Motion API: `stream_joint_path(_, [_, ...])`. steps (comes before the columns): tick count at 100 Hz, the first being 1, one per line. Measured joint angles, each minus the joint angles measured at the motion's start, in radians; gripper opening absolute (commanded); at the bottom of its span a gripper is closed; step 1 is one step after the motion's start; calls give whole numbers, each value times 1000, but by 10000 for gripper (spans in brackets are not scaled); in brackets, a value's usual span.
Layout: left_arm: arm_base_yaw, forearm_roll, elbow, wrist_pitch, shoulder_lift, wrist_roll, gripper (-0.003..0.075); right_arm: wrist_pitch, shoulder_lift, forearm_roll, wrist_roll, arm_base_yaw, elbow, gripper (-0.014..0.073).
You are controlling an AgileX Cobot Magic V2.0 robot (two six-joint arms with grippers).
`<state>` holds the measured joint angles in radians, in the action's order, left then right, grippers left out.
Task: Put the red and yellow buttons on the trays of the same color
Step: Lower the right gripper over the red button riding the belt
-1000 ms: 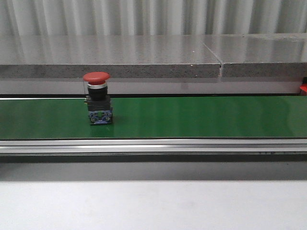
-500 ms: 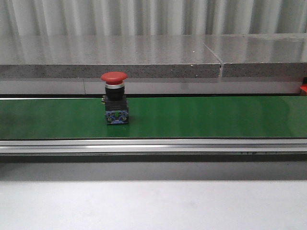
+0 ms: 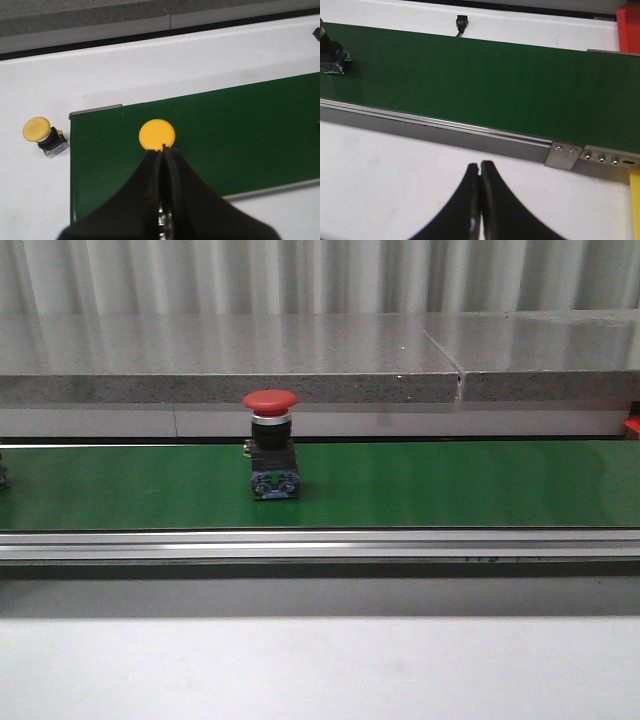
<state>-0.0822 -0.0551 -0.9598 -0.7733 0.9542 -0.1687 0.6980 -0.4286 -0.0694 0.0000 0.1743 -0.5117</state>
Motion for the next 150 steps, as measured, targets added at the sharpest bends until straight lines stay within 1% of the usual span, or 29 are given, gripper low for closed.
stream_joint_path(23, [0, 0, 183, 6, -197, 0, -21, 0, 0, -4, 0, 0, 0, -69])
stream_joint_path(42, [0, -2, 302, 6, -349, 0, -21, 9, -2, -6, 0, 0, 0, -69])
stream_joint_path(58, [0, -4, 351, 6, -427, 0, -21, 34, -65, -6, 0, 10, -43, -67])
stream_joint_path(73, [0, -4, 356, 10, -449, 0, -21, 40, -166, -7, -10, 60, -117, -57])
stream_joint_path(80, [0, -4, 356, 12, -449, 0, -21, 51, -232, -7, -12, 86, -163, 2])
stream_joint_path(86, [0, -4, 356, 12, -449, 0, -21, 63, -298, -7, -14, 108, -208, 120])
stream_joint_path(87, [0, -4, 356, 12, -449, 0, -21, 64, -305, -7, -14, 114, -213, 120])
stream_joint_path(93, [0, -4, 356, 12, -449, 0, -21, 69, -370, -7, -14, 136, -259, 275])
stream_joint_path(99, [0, -4, 356, 12, -449, 0, -21, 71, -427, -7, -14, 160, -301, 383])
stream_joint_path(101, [0, -4, 356, 12, -449, 0, -21, 71, -449, -7, -14, 168, -317, 438])
stream_joint_path(103, [0, -4, 356, 12, -449, 0, -21, 71, -471, -7, -14, 175, -333, 463])
stream_joint_path(105, [0, -4, 356, 12, -449, 0, -21, 73, -492, -7, -14, 182, -349, 508])
stream_joint_path(106, [0, -4, 356, 12, -449, 0, -21, 74, -499, -7, -14, 184, -354, 508])
stream_joint_path(108, [0, -4, 356, 12, -449, 0, -21, 76, -520, -7, -14, 191, -370, 545])
stream_joint_path(112, [0, -4, 356, 12, -449, 0, -21, 84, -560, -7, -14, 202, -404, 582])
stream_joint_path(118, [0, -4, 356, 12, -449, 0, -21, 95, -619, -7, -14, 214, -452, 603])
stream_joint_path(150, [0, -4, 356, 12, -449, 0, -21, 164, -861, -18, -14, 268, -656, 603])
